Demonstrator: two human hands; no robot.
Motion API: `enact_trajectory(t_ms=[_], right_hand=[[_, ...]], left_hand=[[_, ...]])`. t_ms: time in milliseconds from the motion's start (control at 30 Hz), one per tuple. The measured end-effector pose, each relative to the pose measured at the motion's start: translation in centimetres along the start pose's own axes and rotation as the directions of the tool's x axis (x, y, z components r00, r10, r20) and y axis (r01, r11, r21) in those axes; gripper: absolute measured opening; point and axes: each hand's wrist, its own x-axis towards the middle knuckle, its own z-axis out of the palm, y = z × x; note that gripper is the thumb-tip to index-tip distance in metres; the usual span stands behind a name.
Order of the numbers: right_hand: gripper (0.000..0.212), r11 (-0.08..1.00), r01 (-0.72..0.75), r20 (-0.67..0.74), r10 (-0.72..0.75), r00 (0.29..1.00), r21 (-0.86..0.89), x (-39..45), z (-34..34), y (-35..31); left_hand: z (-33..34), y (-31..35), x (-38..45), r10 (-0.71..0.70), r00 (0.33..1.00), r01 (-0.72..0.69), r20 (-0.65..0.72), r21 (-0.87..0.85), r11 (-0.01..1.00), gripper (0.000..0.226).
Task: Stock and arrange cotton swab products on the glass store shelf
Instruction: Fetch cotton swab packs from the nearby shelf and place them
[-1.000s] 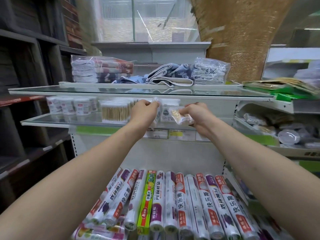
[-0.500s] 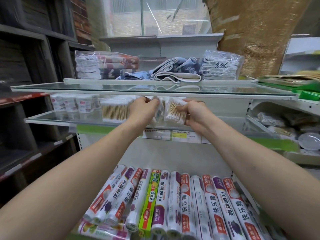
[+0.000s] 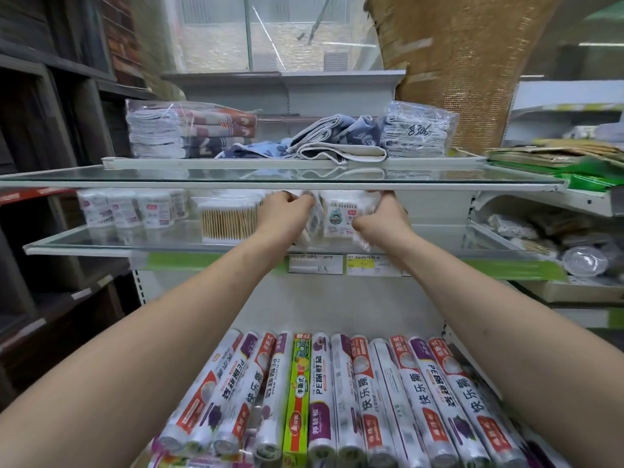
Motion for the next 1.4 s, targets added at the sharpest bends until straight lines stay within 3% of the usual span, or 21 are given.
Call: enact_trajectory(t_ms=[133, 300, 433, 600, 833, 933, 1000, 1133, 1400], right_hand=[[0.039, 0.994, 0.045, 0.177, -0.062, 0.982, 0.102, -0.4, -0.4, 0.3], [0.053, 0.94, -0.092, 0.321, -0.02, 0.947, 0.33, -0.4, -1.6, 0.3], [0.04, 0.983, 0.009, 0.184, -0.043, 0.982, 0.183, 0.4, -0.9, 0.9], [0.031, 0.989, 0.053, 0.019, -0.056, 0.998, 0.139, 1.6, 0.3, 1.3], [0.045, 0.995, 0.086, -0.051, -0.083, 0.995, 0.051, 2.5, 1.3, 1.5], [0.051, 0.995, 0.097, -0.07, -0.095, 0.993, 0.015, 2.6, 1.5, 1.2], [0.054, 0.995, 0.098, -0.07, -0.098, 0.993, -0.001, 2.4, 1.4, 1.0], [0.058, 0.994, 0.102, -0.063, -0.1, 0.993, 0.033, 1.9, 1.0, 1.1], [0.051, 0.995, 0.087, -0.114, -0.081, 0.99, 0.054, 1.5, -0.2, 2.1]], left_hand=[[-0.1, -0.4, -0.2, 0.015, 1.0, -0.015, 0.018, -0.001, 1.0, 0.033], [-0.4, -0.2, -0.1, 0.014, 0.999, -0.014, 0.036, -0.005, 1.0, 0.034], [-0.1, 0.1, 0.0, 0.011, 0.998, -0.012, 0.056, 0.022, 1.0, 0.032], [-0.2, 0.0, 0.6, -0.037, 0.996, 0.039, 0.079, -0.025, 0.999, 0.036], [-0.5, 0.1, 1.2, -0.119, 0.983, 0.139, 0.14, -0.138, 0.981, 0.035], [-0.8, 0.4, 1.0, -0.124, 0.967, 0.151, 0.224, -0.107, 0.983, 0.051], [-0.8, 0.4, 1.0, -0.121, 0.961, 0.141, 0.249, -0.063, 0.988, 0.052], [-0.6, 0.5, 0.9, -0.078, 0.963, 0.076, 0.259, 0.016, 0.997, 0.022], [0.1, 0.7, 0.3, 0.038, 0.947, -0.079, 0.319, 0.116, 0.99, 0.029]])
